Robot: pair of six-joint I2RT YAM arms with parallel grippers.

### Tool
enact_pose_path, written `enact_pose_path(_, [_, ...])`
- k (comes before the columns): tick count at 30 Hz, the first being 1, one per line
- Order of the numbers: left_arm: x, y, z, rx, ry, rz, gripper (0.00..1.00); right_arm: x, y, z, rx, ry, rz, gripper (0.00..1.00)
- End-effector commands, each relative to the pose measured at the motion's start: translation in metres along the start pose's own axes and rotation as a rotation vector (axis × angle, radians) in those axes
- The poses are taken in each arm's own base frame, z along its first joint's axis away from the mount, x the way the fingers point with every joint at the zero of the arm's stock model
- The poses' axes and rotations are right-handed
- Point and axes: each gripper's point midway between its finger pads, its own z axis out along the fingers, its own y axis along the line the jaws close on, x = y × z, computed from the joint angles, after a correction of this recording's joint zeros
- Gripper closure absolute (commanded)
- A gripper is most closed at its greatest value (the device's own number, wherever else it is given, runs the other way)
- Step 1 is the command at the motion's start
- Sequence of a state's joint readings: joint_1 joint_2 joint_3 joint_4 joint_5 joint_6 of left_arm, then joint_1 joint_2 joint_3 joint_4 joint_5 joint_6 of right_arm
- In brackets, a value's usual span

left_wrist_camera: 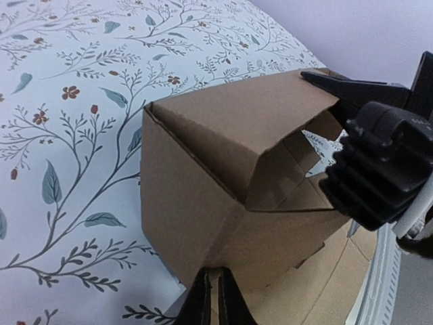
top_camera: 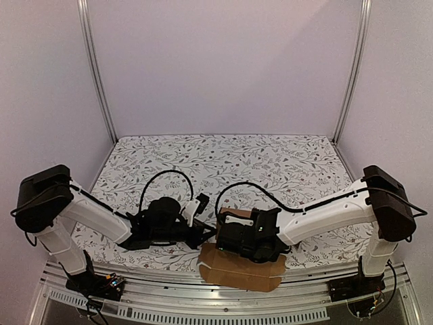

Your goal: Fold the paper box

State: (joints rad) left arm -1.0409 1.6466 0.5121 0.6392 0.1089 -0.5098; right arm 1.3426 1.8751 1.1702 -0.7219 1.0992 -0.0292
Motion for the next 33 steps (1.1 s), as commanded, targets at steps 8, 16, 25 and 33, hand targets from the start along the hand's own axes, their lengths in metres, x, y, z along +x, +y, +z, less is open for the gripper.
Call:
enact_pose_path(8, [-0.002,-0.006,0.009,0.019,-0.008,0.032,0.86,-0.007,0.007,-0.003,-0.022,-0.009,0.015,1.00])
enact_pose_path(16, [-0.008,-0.007,0.011,0.012,-0.024,0.043,0.68,-0.008,0.009,-0.004,-0.024,-0.010,0.004,1.00])
enact_pose_path(25, [-0.003,-0.001,0.016,-0.011,-0.015,0.047,0.62,-0.008,0.016,-0.007,-0.006,-0.008,-0.044,1.00])
enact_pose_path(33, [0.001,0.005,0.017,-0.030,-0.016,0.039,0.59,-0.006,0.025,-0.012,0.017,-0.013,-0.051,1.00])
